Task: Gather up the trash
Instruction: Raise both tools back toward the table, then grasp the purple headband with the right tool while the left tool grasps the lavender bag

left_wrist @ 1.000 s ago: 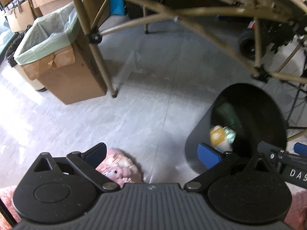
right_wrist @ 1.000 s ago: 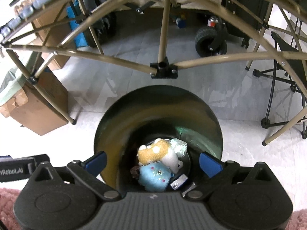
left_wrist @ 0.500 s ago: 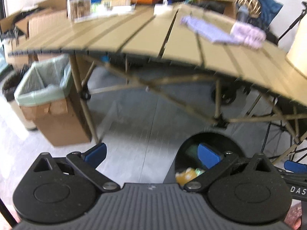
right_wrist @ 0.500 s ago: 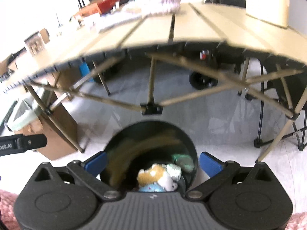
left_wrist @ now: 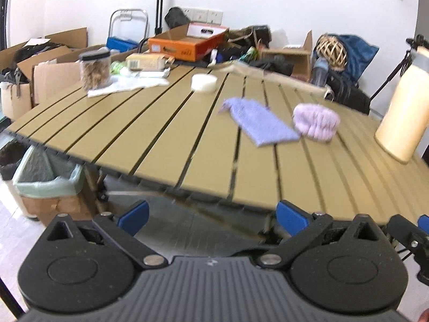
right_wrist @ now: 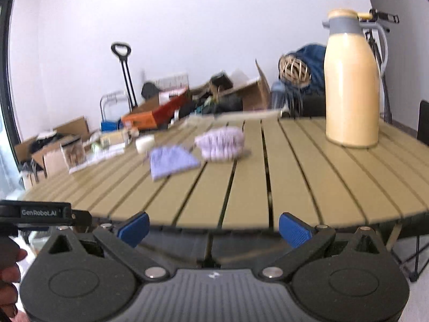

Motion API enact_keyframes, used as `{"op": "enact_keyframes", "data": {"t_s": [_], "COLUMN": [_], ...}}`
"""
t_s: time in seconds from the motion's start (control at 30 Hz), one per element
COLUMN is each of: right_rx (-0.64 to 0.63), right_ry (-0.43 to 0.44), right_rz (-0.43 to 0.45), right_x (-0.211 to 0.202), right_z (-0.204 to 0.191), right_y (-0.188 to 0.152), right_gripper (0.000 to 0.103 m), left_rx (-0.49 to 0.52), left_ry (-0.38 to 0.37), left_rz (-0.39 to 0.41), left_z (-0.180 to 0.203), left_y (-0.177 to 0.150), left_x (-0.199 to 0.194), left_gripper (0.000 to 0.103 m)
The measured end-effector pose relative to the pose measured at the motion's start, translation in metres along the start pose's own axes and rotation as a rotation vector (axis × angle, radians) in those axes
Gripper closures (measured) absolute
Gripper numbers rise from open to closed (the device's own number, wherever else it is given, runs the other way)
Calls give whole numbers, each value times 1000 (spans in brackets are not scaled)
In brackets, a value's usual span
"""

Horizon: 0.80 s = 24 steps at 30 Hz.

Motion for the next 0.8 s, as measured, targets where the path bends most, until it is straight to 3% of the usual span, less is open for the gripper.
{"op": "enact_keyframes", "data": {"t_s": [0.23,0.47,0.67,0.8], "right_rx": [-49,-63,-48,-54], "right_ry": [-19,-54,-54,-73], "right_rz": [78,104,70,-1], "right_x": [40,92,144,186], "right_z": [2,10,17,19], "right_y": [47,79,93,97], "right_gripper": [0,0,0,0], "left_rx": [-39,-73,-98,-107], "left_ry": [3,42,69,88], "left_rz": [29,32,8,-10], "left_z": [15,18,17,19], "left_y": [42,83,108,124], "left_x": [17,57,92,113], "left_gripper": [0,0,0,0]}}
Point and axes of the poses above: each gripper's, at about its wrist camera, not at the fingertips, and x roughly the way its jaws point, z to its right, y to its top, the point moved 6 cm from there along x, roughly the way its jaws point, and after that the axes turned 8 degrees about y, right-handed, at the moved point
